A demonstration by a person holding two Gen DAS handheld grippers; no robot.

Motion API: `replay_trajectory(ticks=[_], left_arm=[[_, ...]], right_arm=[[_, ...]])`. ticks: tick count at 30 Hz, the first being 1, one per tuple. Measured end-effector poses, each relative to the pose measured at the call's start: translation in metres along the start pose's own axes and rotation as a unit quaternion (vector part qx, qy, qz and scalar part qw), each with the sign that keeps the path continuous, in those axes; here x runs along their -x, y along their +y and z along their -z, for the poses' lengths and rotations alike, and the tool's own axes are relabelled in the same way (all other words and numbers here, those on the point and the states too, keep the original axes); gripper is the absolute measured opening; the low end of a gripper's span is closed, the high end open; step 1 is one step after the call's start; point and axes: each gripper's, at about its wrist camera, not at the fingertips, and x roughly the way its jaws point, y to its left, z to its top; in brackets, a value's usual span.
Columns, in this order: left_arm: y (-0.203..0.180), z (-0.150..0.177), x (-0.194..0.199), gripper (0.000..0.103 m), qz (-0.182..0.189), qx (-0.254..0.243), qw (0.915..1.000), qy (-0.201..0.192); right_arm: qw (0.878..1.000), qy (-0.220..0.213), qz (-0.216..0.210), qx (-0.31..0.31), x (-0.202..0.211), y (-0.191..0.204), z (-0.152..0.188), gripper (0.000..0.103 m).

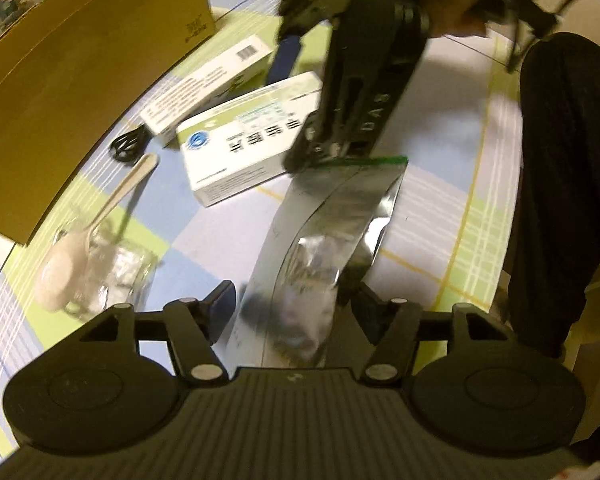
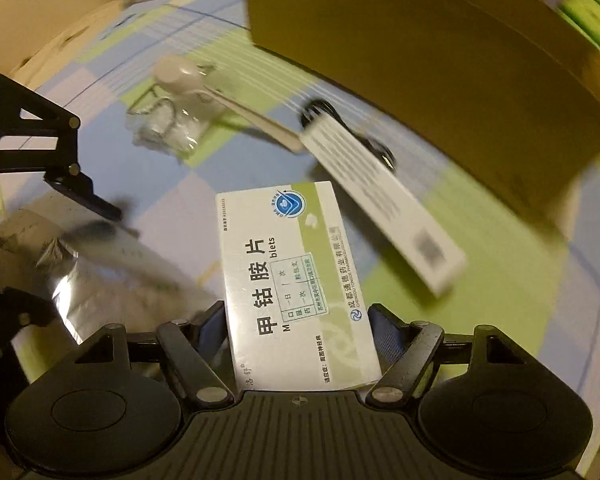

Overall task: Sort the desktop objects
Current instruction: 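Grasp the white medicine box with the right tool while the left tool grasps the foil bag, then lift the foil bag and white medicine box and carry them toward the cardboard box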

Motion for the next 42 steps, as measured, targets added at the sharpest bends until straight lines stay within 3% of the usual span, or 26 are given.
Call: replay_trajectory(ticks=[6,10,12,15,19,22,33,37,42], left_arm=[[-0.004,-0.014,-0.019,0.062,0.005,-0.029,0.9987,0.041],[0.000,-0.020,-0.025,0.062,0.013,-0.016,0.9981,0.059],[0.002,-0.019,-0.025,0.058,0.015,-0.009,0.9979,0.063],[0.005,-0.017,-0.023,0.047,0.011,0.021,0.9974,0.068],[0.014,-0.009,-0.020,0.046,-0.007,0.098,0.9923,0.075],[0.015,-0.007,-0.019,0.048,-0.014,0.120,0.9897,0.077],[0.019,-0.015,-0.027,0.061,0.011,0.098,0.9906,0.094],[0.017,-0.014,-0.027,0.062,0.010,0.092,0.9907,0.099],[0.015,-0.014,-0.025,0.051,0.009,0.092,0.9907,0.100]], right_arm=[[0.999,0.012,0.024,-0.035,0.010,0.001,0.031,0.072],[0.999,0.013,0.015,-0.035,0.010,0.004,0.039,0.072],[0.999,0.010,0.015,-0.035,0.011,0.005,0.039,0.072],[0.999,0.003,0.017,-0.037,0.011,0.004,0.037,0.073],[0.999,-0.006,0.017,-0.049,0.012,0.002,0.038,0.070],[0.999,0.006,0.022,-0.047,0.016,0.006,0.042,0.069],[0.998,0.010,0.018,-0.056,0.017,0.003,0.048,0.074],[0.998,0.007,0.012,-0.063,0.015,0.003,0.045,0.075],[0.997,-0.001,0.013,-0.071,0.015,0.003,0.047,0.073]])
